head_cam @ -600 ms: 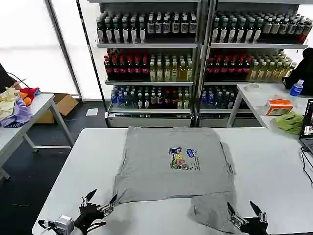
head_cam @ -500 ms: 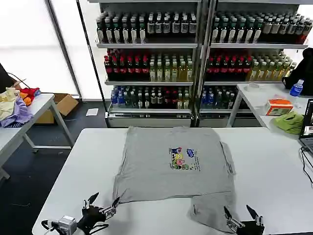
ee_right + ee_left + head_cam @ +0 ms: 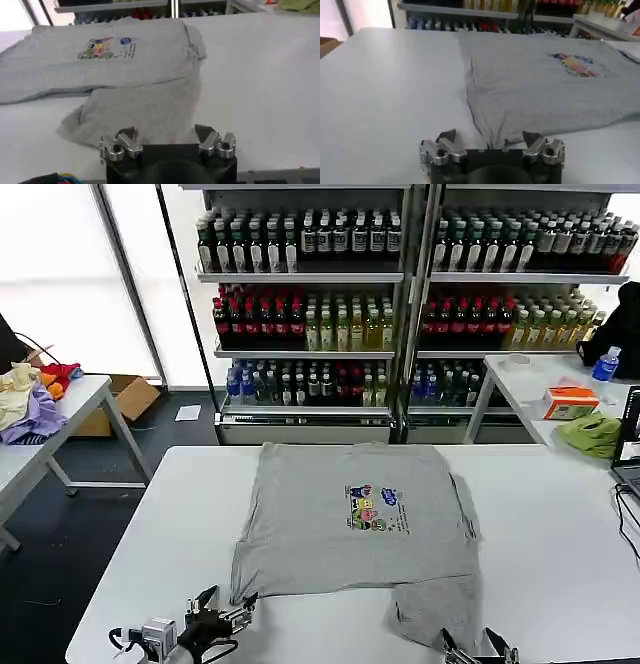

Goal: Fold and organize the clothes.

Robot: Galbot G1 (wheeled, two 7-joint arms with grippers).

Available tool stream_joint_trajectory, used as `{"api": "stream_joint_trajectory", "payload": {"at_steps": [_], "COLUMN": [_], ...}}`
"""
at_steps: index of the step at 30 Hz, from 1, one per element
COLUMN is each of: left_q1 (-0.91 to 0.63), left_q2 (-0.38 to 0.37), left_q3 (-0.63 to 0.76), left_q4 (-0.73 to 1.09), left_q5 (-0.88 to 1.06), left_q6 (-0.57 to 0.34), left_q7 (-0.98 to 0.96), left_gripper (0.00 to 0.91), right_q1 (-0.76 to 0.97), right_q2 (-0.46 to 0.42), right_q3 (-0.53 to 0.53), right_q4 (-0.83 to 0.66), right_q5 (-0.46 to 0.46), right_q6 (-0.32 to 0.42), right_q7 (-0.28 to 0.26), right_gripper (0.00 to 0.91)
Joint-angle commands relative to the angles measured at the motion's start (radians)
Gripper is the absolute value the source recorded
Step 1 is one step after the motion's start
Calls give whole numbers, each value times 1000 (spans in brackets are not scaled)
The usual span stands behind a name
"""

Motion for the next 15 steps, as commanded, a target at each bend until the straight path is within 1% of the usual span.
{"api": "stream_joint_trajectory", "payload": {"at_steps": [1, 2, 3, 4, 5, 6, 7, 8, 10, 15], "left_q1": [-37, -36, -36, -35, -35, -35, -34, -34, -35, -36], "left_q2": [4, 3, 3, 1, -1, -2, -3, -5, -6, -5], "left_q3": [48, 50, 52, 55, 56, 58, 59, 60, 62, 60], "left_q4": [19, 19, 18, 17, 17, 17, 19, 21, 27, 41], "left_q5": [-23, -22, -22, -21, -19, -19, -14, -12, -15, -14], "left_q6": [30, 30, 30, 30, 30, 30, 29, 28, 24, 7], "left_q7": [-18, -18, -17, -16, -14, -12, -8, -7, -5, -3], "left_gripper": [312, 272, 212, 171, 151, 101, 71, 50, 40, 30], "right_q1": [-3, -3, -3, -1, 0, 2, 3, 3, 2, -4], "right_q2": [18, 19, 21, 23, 25, 27, 27, 27, 25, 24], "right_q3": [-87, -90, -93, -95, -96, -95, -94, -93, -91, -93], "right_q4": [-17, -19, -22, -27, -29, -33, -36, -37, -35, -32], "right_q5": [-6, -7, -9, -9, -8, -9, -9, -9, -8, -7], "right_q6": [-10, -7, -3, 5, 6, 12, 23, 26, 28, 53], "right_q7": [33, 33, 33, 33, 33, 30, 27, 26, 23, 6], "right_gripper": [0, 0, 0, 0, 0, 0, 0, 0, 0, 0]}}
